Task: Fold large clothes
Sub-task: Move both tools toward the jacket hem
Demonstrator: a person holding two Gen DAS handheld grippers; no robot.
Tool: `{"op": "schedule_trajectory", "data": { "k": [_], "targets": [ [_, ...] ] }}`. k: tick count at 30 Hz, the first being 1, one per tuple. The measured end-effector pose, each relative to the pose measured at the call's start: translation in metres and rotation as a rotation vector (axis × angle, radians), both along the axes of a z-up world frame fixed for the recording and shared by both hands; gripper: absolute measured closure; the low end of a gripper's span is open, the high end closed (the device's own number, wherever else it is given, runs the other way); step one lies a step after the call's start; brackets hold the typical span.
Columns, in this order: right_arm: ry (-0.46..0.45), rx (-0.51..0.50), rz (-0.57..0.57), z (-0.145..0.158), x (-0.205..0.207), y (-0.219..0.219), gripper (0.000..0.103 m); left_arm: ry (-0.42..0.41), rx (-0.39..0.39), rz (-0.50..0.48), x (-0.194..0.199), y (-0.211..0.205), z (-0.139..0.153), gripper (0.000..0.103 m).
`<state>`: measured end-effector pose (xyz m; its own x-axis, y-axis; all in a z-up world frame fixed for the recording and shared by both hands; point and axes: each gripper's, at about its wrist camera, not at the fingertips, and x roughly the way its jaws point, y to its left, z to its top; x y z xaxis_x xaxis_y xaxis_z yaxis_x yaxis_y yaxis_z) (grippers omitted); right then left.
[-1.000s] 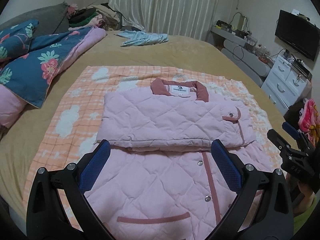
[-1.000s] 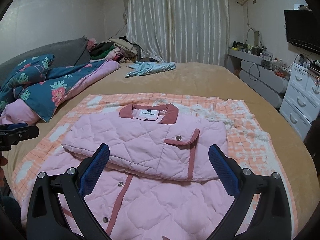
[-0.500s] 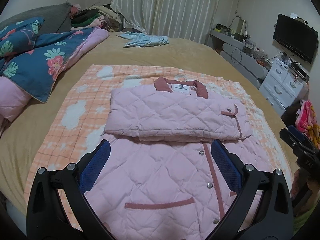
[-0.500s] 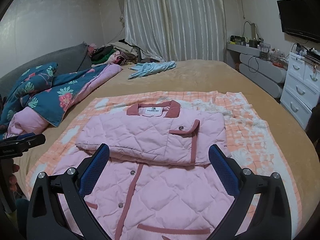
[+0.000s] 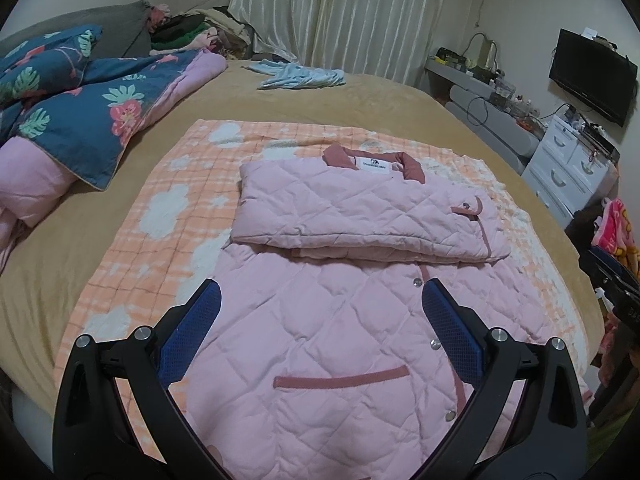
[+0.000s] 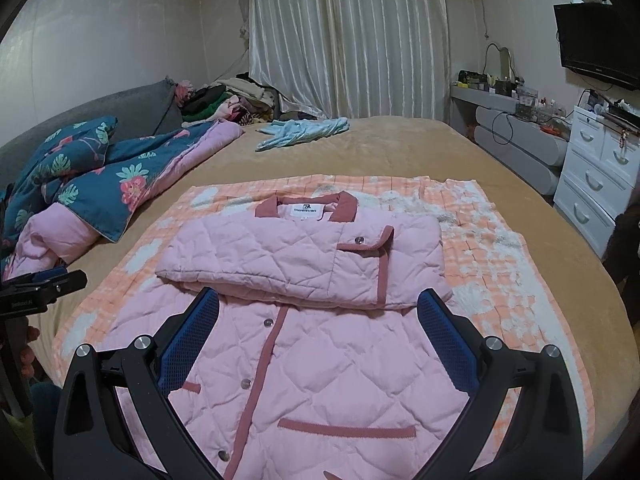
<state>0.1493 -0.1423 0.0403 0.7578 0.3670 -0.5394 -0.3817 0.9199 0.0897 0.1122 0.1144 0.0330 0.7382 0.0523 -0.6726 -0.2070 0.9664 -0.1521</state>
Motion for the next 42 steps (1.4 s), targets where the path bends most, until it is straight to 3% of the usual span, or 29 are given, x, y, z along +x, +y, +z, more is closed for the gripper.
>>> {"op": "schedule_trajectory", "data": {
  "k": [23,42],
  "targets": [
    [0.072,-0.044,-0.025,-0.027,-0.019,-0.019,0.004,0.076,0.034,0.009,-0.031,0.019,-0.039,0.009],
    [0.148,-0.096,-0.066,-0.058,-0.027,-0.048,0.004,0.184,0.025,-0.002,-0.049,0.023,-0.092,0.009]
  ]
}}
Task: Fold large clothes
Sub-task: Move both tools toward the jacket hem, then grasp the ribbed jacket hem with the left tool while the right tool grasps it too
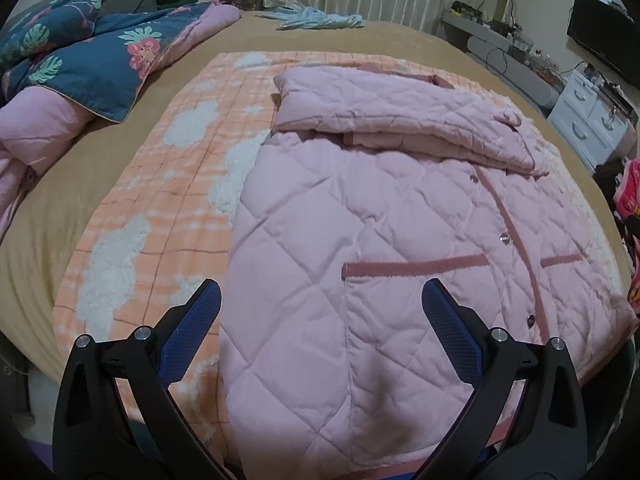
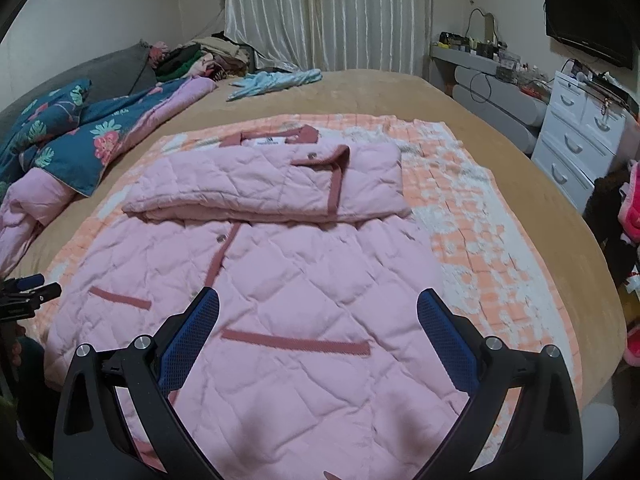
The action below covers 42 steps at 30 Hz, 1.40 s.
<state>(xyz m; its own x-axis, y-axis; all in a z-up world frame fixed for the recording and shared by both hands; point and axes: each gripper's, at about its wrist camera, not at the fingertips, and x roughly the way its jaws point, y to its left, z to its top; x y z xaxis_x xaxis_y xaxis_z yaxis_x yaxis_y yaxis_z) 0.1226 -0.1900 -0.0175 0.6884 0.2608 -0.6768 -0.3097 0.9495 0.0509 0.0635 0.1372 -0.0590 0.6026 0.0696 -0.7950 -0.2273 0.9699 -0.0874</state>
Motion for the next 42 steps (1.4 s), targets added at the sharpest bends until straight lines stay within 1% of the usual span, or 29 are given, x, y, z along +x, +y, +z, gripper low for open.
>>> {"op": "schedule_trajectory", "data": {
  "k": [10,17,24,27,32,38,42],
  "targets": [
    [0.056,-0.028,-0.019,-0.021,-0.006,-0.022,0.004,0.056,-0.021,0.009,-0.008,0.007,-0.026,0.009],
    [0.088,-0.041,-0.036,-0.032,-0.011,-0.037,0.004,0.097,-0.073,0.030,-0.019,0.021,-0.043,0.009],
    [0.135,-0.036,-0.022,-0.040,-0.017,-0.050,0.004,0.141,-0.116,0.007,-0.029,0.021,-0.058,0.009],
    [0.170,-0.033,-0.012,-0.045,-0.021,-0.055,0.004,0.162,-0.115,-0.009,-0.032,0.017,-0.065,0.009],
    [0.234,-0.057,-0.024,-0.055,-0.027,-0.068,0.004,0.184,-0.116,-0.019,-0.038,0.009,-0.074,0.009],
    [0.333,-0.056,-0.035,-0.068,-0.030,-0.084,0.004,0.190,-0.124,-0.022,-0.046,0.006,-0.078,0.009],
    [0.395,-0.089,-0.022,-0.077,-0.033,-0.084,0.004,0.192,-0.128,-0.027,-0.051,0.002,-0.079,0.009]
  ]
}}
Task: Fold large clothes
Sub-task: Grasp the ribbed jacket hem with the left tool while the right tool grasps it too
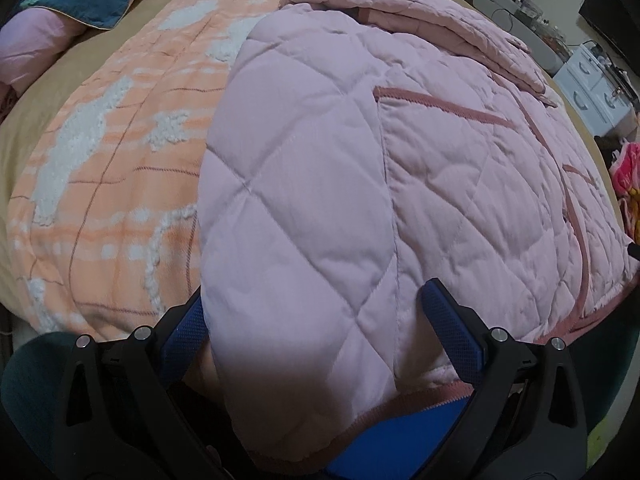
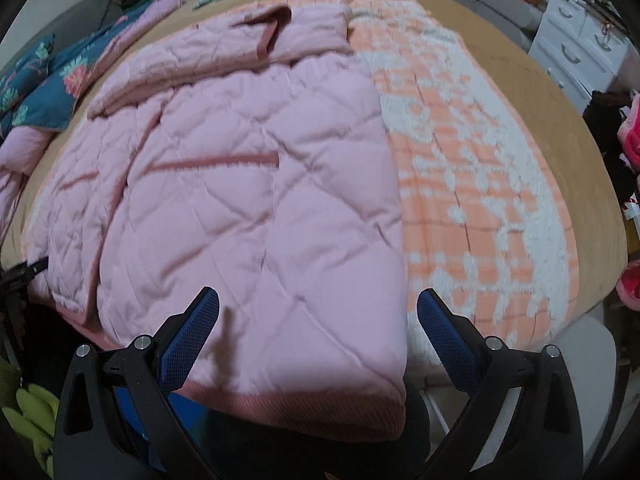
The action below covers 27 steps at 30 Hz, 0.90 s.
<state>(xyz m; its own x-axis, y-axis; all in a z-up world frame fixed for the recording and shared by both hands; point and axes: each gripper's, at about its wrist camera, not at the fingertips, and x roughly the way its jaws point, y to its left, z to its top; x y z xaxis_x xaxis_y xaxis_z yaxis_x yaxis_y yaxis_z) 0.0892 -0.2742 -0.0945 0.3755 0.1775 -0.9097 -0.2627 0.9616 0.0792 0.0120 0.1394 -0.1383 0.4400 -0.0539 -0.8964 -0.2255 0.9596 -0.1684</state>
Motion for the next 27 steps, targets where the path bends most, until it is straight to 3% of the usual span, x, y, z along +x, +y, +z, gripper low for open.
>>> {"op": "schedule_trajectory", "data": {
  "k": [4,5,6,9,10,15,21,24,27],
  "targets": [
    [0.050,-0.017,0.003,-0.008,-0.003,-0.003,0.006,-0.001,-0.007,0.000,-0.003,-0.001,0.000,0.009],
    [0.064,-0.008,0.001,-0.010,-0.004,-0.004,0.011,0.000,-0.008,0.000,-0.003,-0.002,0.000,0.009],
    [0.076,0.007,0.003,-0.012,-0.005,-0.005,0.023,0.001,-0.010,-0.001,-0.003,-0.003,-0.001,0.009],
    [0.102,0.066,0.010,-0.014,-0.009,-0.008,0.032,0.002,-0.015,-0.002,-0.006,-0.003,-0.001,0.009],
    [0.098,0.073,0.012,-0.012,-0.011,-0.008,0.039,0.004,-0.018,-0.002,-0.007,-0.003,-0.002,0.009],
    [0.009,0.158,0.041,0.009,-0.018,-0.007,0.074,0.006,-0.017,-0.003,-0.008,-0.004,-0.002,0.009],
    [-0.195,0.307,0.070,0.062,-0.023,-0.001,0.082,0.007,-0.021,-0.006,-0.009,-0.004,-0.003,0.010],
    [-0.260,0.366,0.062,0.083,-0.016,0.001,0.083,0.001,-0.028,-0.015,-0.010,-0.006,-0.001,0.020],
    [-0.299,0.399,0.053,0.095,-0.006,0.002,0.083,-0.015,-0.023,-0.031,-0.013,-0.010,0.004,0.046]
  ]
}}
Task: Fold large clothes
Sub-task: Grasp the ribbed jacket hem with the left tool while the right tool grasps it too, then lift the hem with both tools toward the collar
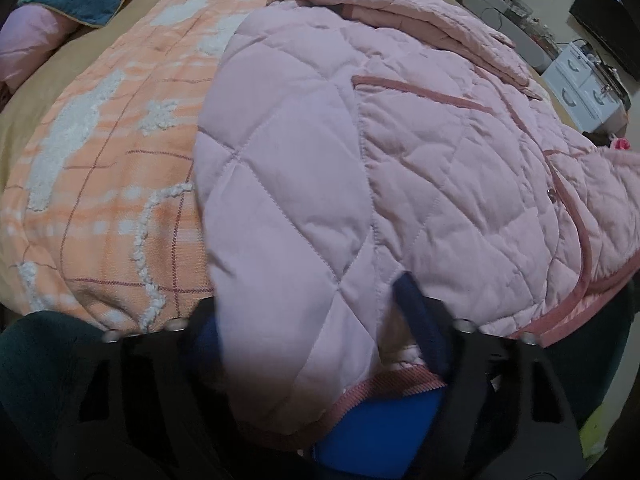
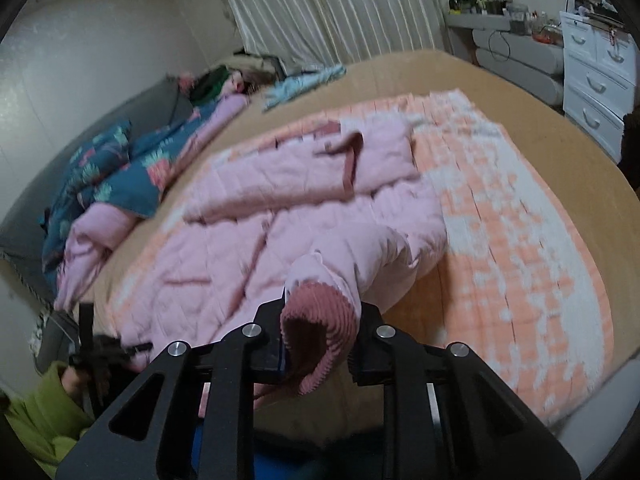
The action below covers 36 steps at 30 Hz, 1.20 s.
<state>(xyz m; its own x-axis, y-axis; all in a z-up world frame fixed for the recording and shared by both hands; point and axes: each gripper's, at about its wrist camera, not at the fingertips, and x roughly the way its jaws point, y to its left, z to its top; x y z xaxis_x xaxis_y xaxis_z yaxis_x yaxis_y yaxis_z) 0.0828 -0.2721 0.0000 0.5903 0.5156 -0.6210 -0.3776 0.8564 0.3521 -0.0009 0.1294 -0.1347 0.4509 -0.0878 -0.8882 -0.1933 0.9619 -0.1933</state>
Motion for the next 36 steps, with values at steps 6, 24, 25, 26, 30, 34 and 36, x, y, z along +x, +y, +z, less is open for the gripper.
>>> {"op": "schedule_trajectory", "data": {
  "k": [6,24,25,26,30,34,36],
  "targets": [
    [-0.014,0.038,-0.015,0.002,0.010,-0.001,0.083,-0.071,0.020,-0.019,-0.006,-0.005,0.021,0.089],
    [-0.021,0.119,-0.098,0.003,0.018,-0.020,0.084,-0.298,0.079,-0.054,0.020,-0.010,0.109,0.096],
    [-0.023,0.123,-0.101,0.004,0.019,-0.020,0.084,-0.304,0.082,-0.055,0.021,-0.010,0.111,0.096],
    [-0.024,0.126,-0.103,0.005,0.019,-0.021,0.084,-0.312,0.083,-0.053,0.024,-0.010,0.114,0.096],
    [-0.032,0.138,-0.113,0.009,0.024,-0.021,0.084,-0.338,0.071,-0.049,0.033,-0.009,0.124,0.096],
    [-0.036,0.153,-0.123,0.012,0.029,-0.021,0.084,-0.359,0.063,-0.046,0.040,-0.006,0.133,0.096],
    [-0.037,0.159,-0.128,0.013,0.031,-0.022,0.084,-0.367,0.063,-0.046,0.043,-0.006,0.136,0.096]
  ]
}}
